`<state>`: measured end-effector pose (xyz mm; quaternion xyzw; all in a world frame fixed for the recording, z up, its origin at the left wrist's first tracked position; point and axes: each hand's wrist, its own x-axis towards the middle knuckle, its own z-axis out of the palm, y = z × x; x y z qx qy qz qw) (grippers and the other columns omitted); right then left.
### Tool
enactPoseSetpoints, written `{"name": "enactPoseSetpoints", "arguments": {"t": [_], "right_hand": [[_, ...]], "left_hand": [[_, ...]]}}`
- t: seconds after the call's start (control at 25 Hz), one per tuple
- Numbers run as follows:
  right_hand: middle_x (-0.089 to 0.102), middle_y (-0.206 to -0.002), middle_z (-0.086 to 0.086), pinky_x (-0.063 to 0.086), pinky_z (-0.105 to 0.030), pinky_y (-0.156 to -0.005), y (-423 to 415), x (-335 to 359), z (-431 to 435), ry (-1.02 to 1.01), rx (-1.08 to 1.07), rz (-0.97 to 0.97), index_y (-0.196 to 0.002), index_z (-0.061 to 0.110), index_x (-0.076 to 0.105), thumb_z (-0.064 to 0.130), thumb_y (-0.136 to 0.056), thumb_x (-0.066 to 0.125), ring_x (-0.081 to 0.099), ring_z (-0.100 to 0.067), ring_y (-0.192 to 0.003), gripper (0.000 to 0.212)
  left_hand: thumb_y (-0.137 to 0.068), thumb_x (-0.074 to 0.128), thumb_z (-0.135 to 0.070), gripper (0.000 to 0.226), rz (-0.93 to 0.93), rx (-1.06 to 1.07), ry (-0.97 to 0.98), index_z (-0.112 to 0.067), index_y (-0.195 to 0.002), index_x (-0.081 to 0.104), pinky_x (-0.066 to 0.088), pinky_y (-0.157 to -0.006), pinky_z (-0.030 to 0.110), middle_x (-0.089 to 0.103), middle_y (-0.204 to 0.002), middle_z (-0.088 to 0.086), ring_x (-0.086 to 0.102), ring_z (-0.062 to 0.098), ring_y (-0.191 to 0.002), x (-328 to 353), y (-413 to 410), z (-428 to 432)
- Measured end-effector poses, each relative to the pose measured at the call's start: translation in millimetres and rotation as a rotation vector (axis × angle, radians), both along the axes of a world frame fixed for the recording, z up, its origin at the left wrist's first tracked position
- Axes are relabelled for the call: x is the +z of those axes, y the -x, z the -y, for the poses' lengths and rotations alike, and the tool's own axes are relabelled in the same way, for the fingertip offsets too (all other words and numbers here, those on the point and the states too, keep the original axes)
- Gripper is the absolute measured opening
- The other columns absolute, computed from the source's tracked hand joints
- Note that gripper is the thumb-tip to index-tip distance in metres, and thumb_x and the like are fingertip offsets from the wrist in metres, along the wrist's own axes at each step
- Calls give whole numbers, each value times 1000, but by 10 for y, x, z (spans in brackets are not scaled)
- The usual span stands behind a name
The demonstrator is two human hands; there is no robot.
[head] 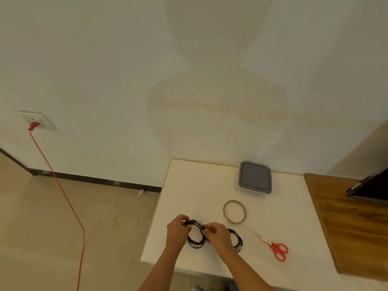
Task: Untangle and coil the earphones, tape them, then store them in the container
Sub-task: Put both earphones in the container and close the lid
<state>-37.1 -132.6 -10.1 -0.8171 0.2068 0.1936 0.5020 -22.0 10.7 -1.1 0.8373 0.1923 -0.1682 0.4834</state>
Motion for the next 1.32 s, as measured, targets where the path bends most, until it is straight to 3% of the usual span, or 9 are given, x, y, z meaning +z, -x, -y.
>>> {"name": "enactPoseSetpoints", "arguments": {"t": [0.2, 0.44, 0.6, 0.72, 0.8, 0.92, 1.08, 1.16, 1.32], "right_hand": [[72, -93, -7, 47, -14, -69, -81, -249, -14, 121, 41, 92, -98, 6, 72, 10, -85, 65, 62, -13, -79, 15], [70, -77, -6, 58, -33, -62, -79, -8, 120, 9, -106, 187, -87, 9, 67, 20, -83, 70, 68, -20, -64, 12], [68, -72, -8, 52, -28, -47, -380, 364, 654, -23, -302, 391, -83, 9, 65, 17, -91, 59, 66, -20, -52, 13], [68, -84, -8, 53, -32, -66, -651, 360, 1111, 204, -305, 506, -90, 11, 65, 10, -92, 57, 65, -22, -75, 8], [65, -112, -12, 52, -36, -86, -799, 215, 1334, 378, -153, 455, -114, 7, 62, 9, -91, 57, 61, -27, -105, 24], [37, -150, -15, 28, -33, -113, -988, -13, 1502, 556, 139, 396, -141, 4, 40, 18, -92, 58, 29, -28, -142, 54], [8, -159, -16, 4, -37, -119, -1203, -229, 1423, 724, 307, 347, -150, 4, 11, 42, -93, 52, 3, -33, -148, 80], [27, -153, -22, 14, -50, -116, -1288, -290, 1374, 860, 331, 340, -146, 0, 27, 48, -85, 61, 20, -45, -142, 84], [70, -105, -24, 53, -59, -79, -1343, -317, 1223, 975, 362, 315, -103, 0, 70, 38, -53, 90, 65, -48, -98, 67]], "left_hand": [[-80, 60, 1, 32, -3, -137, -130, -10, -108, 71, 42, -71, 4, 72, -102, 4, 65, 12, -91, -197, -126, -4], [-89, 61, -18, 42, 58, -79, -174, -14, -130, 54, 39, -94, 24, 59, -124, 8, 53, 21, -118, -66, -76, 8], [-91, 58, -16, 32, 125, -24, -109, -12, -123, 56, 36, -87, 19, 58, -124, 8, 52, 20, -118, 109, -132, 202], [-91, 59, -16, 26, 156, -88, -4, -14, -116, 59, 39, -78, 14, 61, -117, 2, 57, 15, -107, 240, -224, 520], [-90, 61, -16, 22, 136, -129, 72, -15, -112, 61, 40, -67, 6, 63, -109, -3, 59, 10, -97, 318, -288, 767], [-88, 61, -17, 21, 75, -133, 156, -18, -109, 63, 40, -62, 4, 64, -101, -7, 59, 2, -84, 295, -373, 1066], [-88, 57, -17, 23, 31, -108, 166, -21, -110, 62, 38, -65, 6, 64, -97, -11, 56, -5, -83, 109, -410, 1227], [-89, 55, -16, 23, 23, -104, 156, -22, -111, 62, 37, -64, 6, 64, -97, -11, 54, -5, -83, 39, -446, 1276], [-90, 54, -16, 26, 23, -106, 156, -19, -115, 61, 38, -69, 11, 63, -99, -11, 55, 1, -88, 18, -528, 1299]]}}
